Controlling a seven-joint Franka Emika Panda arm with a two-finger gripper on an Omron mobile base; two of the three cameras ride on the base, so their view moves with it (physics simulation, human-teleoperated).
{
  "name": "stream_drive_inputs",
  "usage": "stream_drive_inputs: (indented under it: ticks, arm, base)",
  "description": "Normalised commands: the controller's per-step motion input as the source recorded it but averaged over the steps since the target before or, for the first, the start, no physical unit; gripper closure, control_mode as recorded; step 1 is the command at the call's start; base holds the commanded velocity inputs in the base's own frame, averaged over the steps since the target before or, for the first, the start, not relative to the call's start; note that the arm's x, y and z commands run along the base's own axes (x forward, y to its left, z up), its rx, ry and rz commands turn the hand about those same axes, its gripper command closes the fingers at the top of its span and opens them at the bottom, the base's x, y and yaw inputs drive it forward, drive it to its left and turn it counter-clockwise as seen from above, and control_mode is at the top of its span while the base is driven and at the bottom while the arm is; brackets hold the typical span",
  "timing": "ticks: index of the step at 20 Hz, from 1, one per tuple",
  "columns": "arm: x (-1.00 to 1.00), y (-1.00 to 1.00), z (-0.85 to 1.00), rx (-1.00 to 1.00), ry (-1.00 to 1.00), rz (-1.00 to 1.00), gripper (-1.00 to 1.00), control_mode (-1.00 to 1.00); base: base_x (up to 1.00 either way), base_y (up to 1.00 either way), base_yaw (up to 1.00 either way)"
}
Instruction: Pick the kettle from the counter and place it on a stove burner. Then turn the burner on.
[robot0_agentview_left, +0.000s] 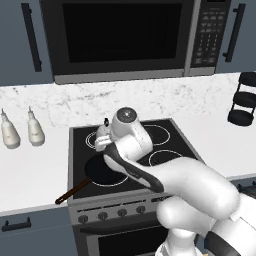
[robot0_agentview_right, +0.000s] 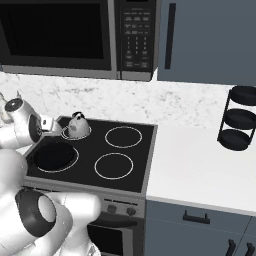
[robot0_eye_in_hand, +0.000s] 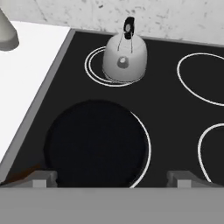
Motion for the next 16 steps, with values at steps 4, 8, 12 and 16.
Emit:
stream_drive_inputs:
  ticks: [4, 8, 12, 16]
  arm:
    - [-0.82, 0.38, 0.00, -0.08, 0.00, 0.00, -1.00, -1.00]
    - [-0.67, 0.78, -0.01, -0.12, 0.00, 0.00, -1.00, -1.00]
    - [-0.43, 0.92, -0.23, -0.16, 0.00, 0.00, -1.00, -1.00]
    - [-0.24, 0.84, -0.39, -0.18, 0.00, 0.00, -1.00, -1.00]
  base:
    - [0.00, 0.00, 0.00]
    - [0.00, 0.00, 0.00]
    - [0.00, 0.00, 0.00]
    - [0.00, 0.00, 0.00]
